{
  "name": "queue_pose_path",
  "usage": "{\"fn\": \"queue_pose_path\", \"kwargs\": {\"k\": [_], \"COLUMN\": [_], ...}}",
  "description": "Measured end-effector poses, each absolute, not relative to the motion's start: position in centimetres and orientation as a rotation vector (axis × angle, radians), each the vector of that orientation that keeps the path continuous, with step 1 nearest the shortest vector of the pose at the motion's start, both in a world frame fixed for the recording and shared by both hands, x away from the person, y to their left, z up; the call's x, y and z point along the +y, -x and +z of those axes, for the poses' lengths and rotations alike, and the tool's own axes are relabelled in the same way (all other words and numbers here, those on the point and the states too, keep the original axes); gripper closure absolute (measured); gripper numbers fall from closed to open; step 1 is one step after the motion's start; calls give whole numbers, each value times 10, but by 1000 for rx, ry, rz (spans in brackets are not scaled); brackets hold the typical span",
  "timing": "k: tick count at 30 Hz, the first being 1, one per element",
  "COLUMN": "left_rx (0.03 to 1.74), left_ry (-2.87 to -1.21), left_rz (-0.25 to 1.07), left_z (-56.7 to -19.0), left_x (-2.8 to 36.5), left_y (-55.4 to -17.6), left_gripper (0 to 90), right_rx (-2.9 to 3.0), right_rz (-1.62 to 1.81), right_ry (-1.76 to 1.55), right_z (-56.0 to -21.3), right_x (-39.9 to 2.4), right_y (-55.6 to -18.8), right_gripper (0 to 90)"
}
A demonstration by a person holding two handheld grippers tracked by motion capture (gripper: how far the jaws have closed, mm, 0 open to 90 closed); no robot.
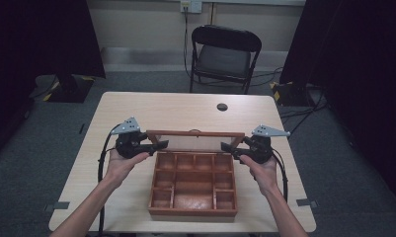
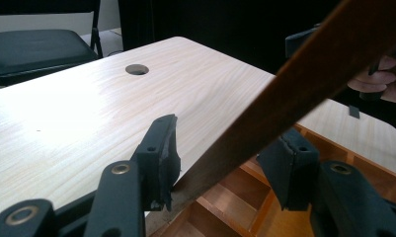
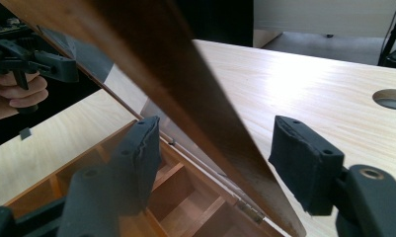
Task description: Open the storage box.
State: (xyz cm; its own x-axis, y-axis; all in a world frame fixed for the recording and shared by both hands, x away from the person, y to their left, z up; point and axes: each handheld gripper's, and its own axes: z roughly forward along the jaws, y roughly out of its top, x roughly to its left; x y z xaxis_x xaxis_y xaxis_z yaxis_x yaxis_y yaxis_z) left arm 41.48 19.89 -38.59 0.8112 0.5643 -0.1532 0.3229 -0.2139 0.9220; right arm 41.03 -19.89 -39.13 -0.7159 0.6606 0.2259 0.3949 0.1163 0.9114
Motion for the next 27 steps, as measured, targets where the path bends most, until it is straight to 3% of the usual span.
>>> {"fn": "queue_pose_path", "kwargs": {"k": [9,27], "left_rx": [711,737], "left_ry": [-1814,-1800], "left_rz": [298,296], "left_z": [-390,-397], "left_x": [197,199], "left_y": [-422,-435], "left_gripper": [507,532], "right_rx": [2137,2132], "right_rz": [1633,1579], "right_ry": [-1079,-1136], "right_z": [-394,-409], "right_x": [-199,-196], "right_y": [-417,-430], "right_gripper": [423,438]}}
